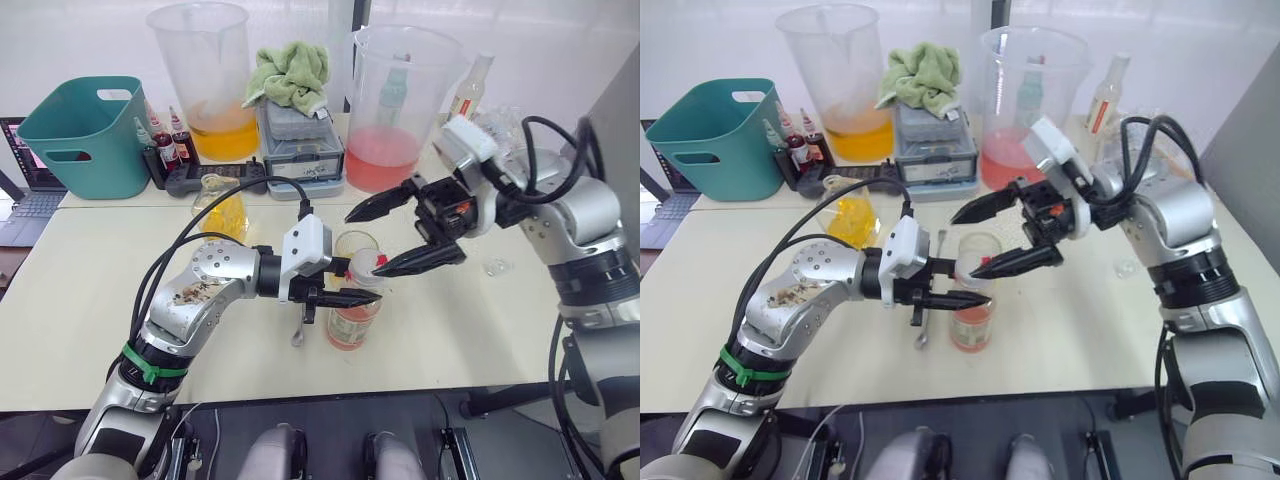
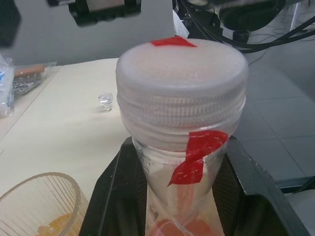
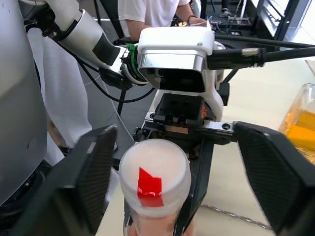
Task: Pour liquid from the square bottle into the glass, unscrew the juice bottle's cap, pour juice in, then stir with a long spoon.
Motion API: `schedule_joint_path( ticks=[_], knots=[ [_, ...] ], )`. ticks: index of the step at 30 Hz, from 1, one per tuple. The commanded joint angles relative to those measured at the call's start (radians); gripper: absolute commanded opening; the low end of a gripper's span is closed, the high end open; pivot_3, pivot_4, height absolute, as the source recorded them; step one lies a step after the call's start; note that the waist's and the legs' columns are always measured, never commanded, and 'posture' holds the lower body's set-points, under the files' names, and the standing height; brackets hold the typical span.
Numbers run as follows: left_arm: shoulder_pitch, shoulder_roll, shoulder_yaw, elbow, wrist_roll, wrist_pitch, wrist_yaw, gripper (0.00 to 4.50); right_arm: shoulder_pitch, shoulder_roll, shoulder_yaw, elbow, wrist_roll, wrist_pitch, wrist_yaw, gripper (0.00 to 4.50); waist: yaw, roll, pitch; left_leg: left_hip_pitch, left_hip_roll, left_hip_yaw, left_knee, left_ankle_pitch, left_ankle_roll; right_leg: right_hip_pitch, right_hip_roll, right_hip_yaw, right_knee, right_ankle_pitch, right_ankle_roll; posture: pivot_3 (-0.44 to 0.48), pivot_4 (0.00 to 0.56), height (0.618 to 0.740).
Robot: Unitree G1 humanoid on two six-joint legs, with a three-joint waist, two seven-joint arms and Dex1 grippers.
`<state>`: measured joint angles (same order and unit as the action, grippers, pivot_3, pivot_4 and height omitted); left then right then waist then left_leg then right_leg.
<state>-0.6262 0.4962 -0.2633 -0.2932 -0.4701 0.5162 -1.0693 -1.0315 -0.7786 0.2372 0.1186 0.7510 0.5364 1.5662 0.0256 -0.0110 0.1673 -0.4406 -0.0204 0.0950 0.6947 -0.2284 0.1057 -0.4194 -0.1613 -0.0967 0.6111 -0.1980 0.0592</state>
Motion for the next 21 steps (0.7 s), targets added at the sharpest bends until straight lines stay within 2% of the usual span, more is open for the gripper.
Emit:
schedule_joint_path(
  ticks=[1,5,9,12,20,21],
  knots=[
    [0.015,-0.010,-0.044,0.022,0.030,0.003,-0.001,1.27,0.064,-0.041,-0.115,-0.139,0.040,0.059,-0.050,4.45,0.005,0.000,0.000,0.000,0.000,-0.001,0.000,0.000,0.000,0.000,0.000,-0.001,0.000,0.000,0.000,0.000,0.150,0.740],
    [0.009,-0.031,-0.039,0.034,0.028,0.002,0.012,1.27,0.236,-0.045,-0.223,-0.360,0.028,0.071,-0.241,4.45,0.014,0.000,0.000,0.000,0.000,0.000,0.000,-0.002,-0.003,0.001,-0.002,-0.001,0.000,0.000,0.000,0.000,0.150,0.740],
    [0.008,-0.037,-0.042,0.040,0.027,0.003,0.008,1.27,0.342,-0.038,-0.275,-0.508,0.031,0.116,-0.400,4.45,0.018,0.000,0.000,0.000,-0.001,0.001,0.000,-0.004,-0.006,0.000,-0.003,-0.001,0.000,0.000,0.000,0.000,0.150,0.740],
    [0.000,-0.039,-0.041,0.056,0.029,-0.002,0.000,1.27,0.382,-0.017,-0.309,-0.566,0.047,0.162,-0.520,4.45,0.019,0.000,0.000,0.000,0.000,0.001,0.001,-0.004,-0.007,0.000,-0.003,-0.001,-0.001,0.000,0.001,0.000,0.150,0.740],
    [-0.014,-0.041,-0.043,0.079,0.033,-0.014,-0.018,1.27,0.435,-0.013,-0.330,-0.620,0.080,0.217,-0.624,4.45,0.020,0.000,0.000,0.000,-0.001,0.000,0.001,-0.001,-0.002,0.000,-0.002,-0.001,-0.001,0.000,0.001,0.000,0.150,0.740],
    [-0.015,-0.041,-0.043,0.081,0.034,-0.016,-0.020,1.27,0.445,-0.011,-0.324,-0.623,0.076,0.216,-0.632,3.92,0.020,0.000,0.000,0.000,-0.001,0.001,0.001,-0.001,-0.001,0.001,-0.002,-0.001,-0.001,0.000,0.001,0.000,0.150,0.740]
  ],
)
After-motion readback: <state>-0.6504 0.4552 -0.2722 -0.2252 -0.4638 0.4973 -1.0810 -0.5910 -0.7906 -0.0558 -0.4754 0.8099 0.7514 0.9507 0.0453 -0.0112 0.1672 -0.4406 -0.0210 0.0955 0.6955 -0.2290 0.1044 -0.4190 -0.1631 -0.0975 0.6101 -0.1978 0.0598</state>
